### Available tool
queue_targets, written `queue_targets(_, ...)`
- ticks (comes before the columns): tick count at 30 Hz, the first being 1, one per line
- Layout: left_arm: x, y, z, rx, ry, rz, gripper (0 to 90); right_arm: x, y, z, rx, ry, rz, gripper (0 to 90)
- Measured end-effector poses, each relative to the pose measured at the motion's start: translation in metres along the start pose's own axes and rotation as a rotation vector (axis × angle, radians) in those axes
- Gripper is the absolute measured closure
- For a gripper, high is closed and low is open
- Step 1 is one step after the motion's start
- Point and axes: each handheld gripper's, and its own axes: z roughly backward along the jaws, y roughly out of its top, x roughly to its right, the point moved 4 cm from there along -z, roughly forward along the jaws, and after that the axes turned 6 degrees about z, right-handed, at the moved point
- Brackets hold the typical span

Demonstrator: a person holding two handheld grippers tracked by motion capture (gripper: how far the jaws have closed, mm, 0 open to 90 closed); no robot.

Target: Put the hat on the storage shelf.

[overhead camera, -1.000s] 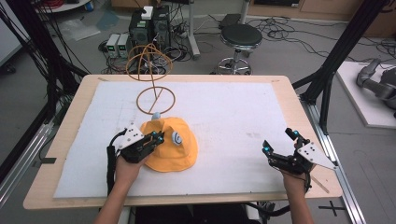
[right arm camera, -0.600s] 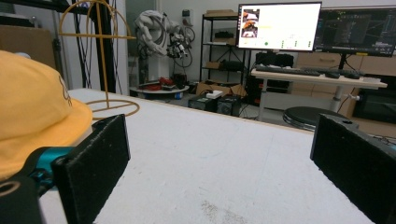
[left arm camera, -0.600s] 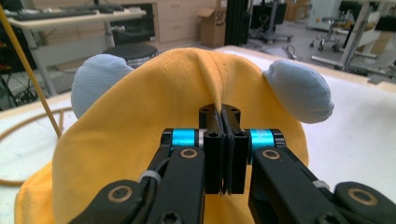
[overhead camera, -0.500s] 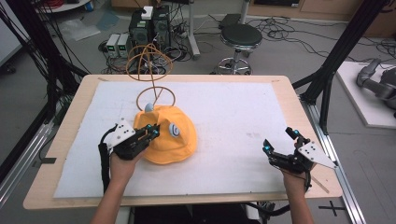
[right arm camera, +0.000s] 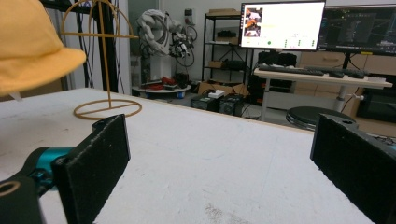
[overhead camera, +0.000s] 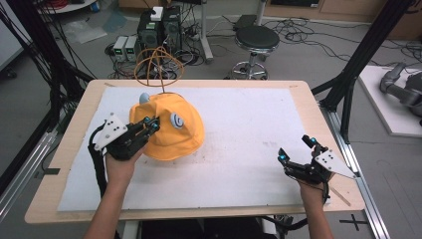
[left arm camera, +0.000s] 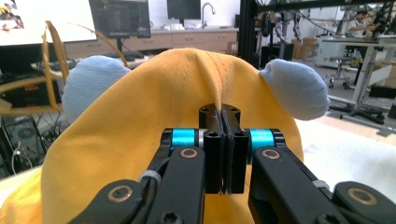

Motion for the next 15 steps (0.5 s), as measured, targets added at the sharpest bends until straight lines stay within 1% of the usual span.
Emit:
queue_targets(3, -0.002, 0.012, -0.001, 0.019, 0.006, -0.004, 88.2, 0.001, 0.0, 0.0, 0.001, -0.002, 0.007, 4.4)
queue_targets(5, -0.004, 0.021, -0.002, 0.04, 0.02, -0.007, 88.2, 0.001, 0.0, 0.0, -0.001, -0.003, 0.006, 4.3)
queue_targets(7, -0.006, 0.029, -0.002, 0.065, 0.028, -0.007, 88.2, 0.001, 0.0, 0.0, 0.0, -0.001, 0.006, 4.3)
queue_targets(10, -0.009, 0.042, -0.001, 0.09, 0.037, -0.009, 88.2, 0.001, 0.0, 0.0, -0.003, -0.003, 0.005, 4.3)
queue_targets(15, -0.011, 0.061, -0.004, 0.114, 0.048, -0.018, 88.2, 0.002, -0.001, 0.0, -0.002, -0.003, 0.006, 4.3)
